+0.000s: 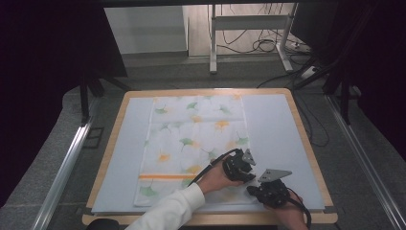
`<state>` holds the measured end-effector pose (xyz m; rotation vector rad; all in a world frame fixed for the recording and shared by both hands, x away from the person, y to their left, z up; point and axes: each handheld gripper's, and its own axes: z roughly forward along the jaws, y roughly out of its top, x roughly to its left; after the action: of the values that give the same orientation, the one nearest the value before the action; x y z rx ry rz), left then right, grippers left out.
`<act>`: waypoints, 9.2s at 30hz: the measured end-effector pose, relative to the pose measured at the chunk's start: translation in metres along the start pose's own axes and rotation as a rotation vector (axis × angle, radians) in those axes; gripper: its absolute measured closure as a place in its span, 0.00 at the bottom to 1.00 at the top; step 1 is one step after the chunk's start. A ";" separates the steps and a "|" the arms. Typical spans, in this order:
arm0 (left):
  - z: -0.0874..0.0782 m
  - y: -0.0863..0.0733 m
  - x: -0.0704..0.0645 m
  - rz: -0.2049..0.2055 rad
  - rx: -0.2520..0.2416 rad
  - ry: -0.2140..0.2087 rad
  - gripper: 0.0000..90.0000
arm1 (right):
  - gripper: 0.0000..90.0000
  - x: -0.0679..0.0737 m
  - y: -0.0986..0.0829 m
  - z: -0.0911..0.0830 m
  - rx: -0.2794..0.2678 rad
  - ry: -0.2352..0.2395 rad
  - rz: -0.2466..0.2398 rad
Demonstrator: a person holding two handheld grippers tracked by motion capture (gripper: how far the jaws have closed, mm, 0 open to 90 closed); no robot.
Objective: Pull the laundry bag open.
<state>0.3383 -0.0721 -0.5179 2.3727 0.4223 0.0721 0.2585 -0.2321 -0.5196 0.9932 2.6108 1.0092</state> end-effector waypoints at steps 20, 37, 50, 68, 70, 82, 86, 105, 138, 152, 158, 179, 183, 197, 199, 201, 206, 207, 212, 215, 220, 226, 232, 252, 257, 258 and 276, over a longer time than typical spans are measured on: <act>-0.001 -0.001 -0.002 0.004 0.003 0.032 0.93 | 0.98 -0.001 0.000 0.000 -0.001 0.005 0.002; -0.004 -0.005 -0.003 -0.010 0.000 0.024 0.94 | 0.99 -0.002 0.000 0.001 0.000 0.010 0.016; -0.004 -0.006 -0.001 -0.013 -0.006 0.021 0.94 | 0.99 -0.013 0.005 -0.002 -0.037 -0.050 0.081; -0.008 -0.011 -0.003 -0.002 0.016 0.043 0.95 | 1.00 -0.022 0.010 0.007 -0.011 -0.085 0.135; -0.010 -0.012 -0.002 -0.003 0.016 0.042 0.95 | 1.00 -0.022 0.010 0.007 -0.011 -0.083 0.139; -0.012 -0.016 -0.001 -0.008 0.012 0.037 0.96 | 1.00 -0.022 0.010 0.007 -0.014 -0.077 0.137; -0.012 -0.017 0.000 -0.019 0.017 0.028 0.96 | 1.00 -0.023 0.010 0.007 -0.015 -0.077 0.134; -0.014 -0.017 0.000 -0.012 0.025 0.014 1.00 | 1.00 -0.023 0.010 0.007 -0.015 -0.072 0.125; -0.012 -0.014 -0.002 0.043 0.035 0.053 1.00 | 1.00 -0.034 0.023 0.015 -0.030 -0.091 0.198; -0.019 -0.022 -0.002 0.049 0.046 0.052 1.00 | 1.00 -0.036 0.021 0.015 -0.035 -0.072 0.209; -0.024 -0.026 0.001 0.034 0.045 0.045 1.00 | 1.00 -0.036 0.021 0.015 -0.032 -0.073 0.202; -0.041 -0.047 0.006 0.002 0.043 0.061 1.00 | 1.00 -0.035 0.020 0.015 -0.041 -0.077 0.185; -0.044 -0.050 0.006 -0.004 0.047 0.067 1.00 | 1.00 -0.035 0.020 0.015 -0.042 -0.077 0.184; -0.052 -0.058 0.006 -0.028 0.046 0.077 1.00 | 1.00 -0.034 0.020 0.015 -0.041 -0.078 0.182; -0.053 -0.059 0.006 -0.033 0.042 0.078 1.00 | 1.00 -0.034 0.020 0.015 -0.041 -0.079 0.182; -0.054 -0.061 0.006 -0.035 0.043 0.081 1.00 | 1.00 -0.034 0.020 0.015 -0.041 -0.079 0.183; -0.057 -0.064 0.007 -0.037 0.044 0.084 1.00 | 1.00 -0.034 0.020 0.015 -0.041 -0.084 0.173; -0.057 -0.065 0.007 -0.038 0.041 0.085 1.00 | 1.00 -0.033 0.020 0.015 -0.041 -0.084 0.175; -0.061 -0.068 0.007 -0.045 0.047 0.092 1.00 | 1.00 -0.033 0.020 0.015 -0.040 -0.083 0.176; -0.063 -0.070 0.007 -0.049 0.045 0.095 1.00 | 1.00 -0.033 0.020 0.015 -0.041 -0.083 0.176; -0.066 -0.075 0.008 -0.064 0.042 0.102 1.00 | 1.00 -0.033 0.020 0.015 -0.041 -0.081 0.174; -0.069 -0.079 0.008 -0.072 0.041 0.105 1.00 | 1.00 -0.033 0.020 0.015 -0.039 -0.083 0.171; -0.072 -0.082 0.010 -0.085 0.040 0.106 1.00 | 1.00 -0.034 0.020 0.015 -0.039 -0.082 0.170; -0.081 -0.091 0.011 -0.102 0.052 0.115 1.00 | 1.00 -0.033 0.021 0.015 -0.033 -0.086 0.161; -0.086 -0.096 0.012 -0.109 0.061 0.133 1.00 | 1.00 -0.033 0.021 0.015 -0.032 -0.090 0.157; -0.087 -0.098 0.012 -0.111 0.063 0.135 1.00 | 1.00 -0.033 0.021 0.015 -0.032 -0.090 0.157; -0.102 -0.112 0.017 -0.133 0.083 0.174 1.00 | 1.00 -0.032 0.021 0.015 -0.037 -0.093 0.155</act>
<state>0.3056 0.0769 -0.5182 2.4218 0.6770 0.2047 0.2996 -0.2333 -0.5200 1.2191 2.4629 1.0139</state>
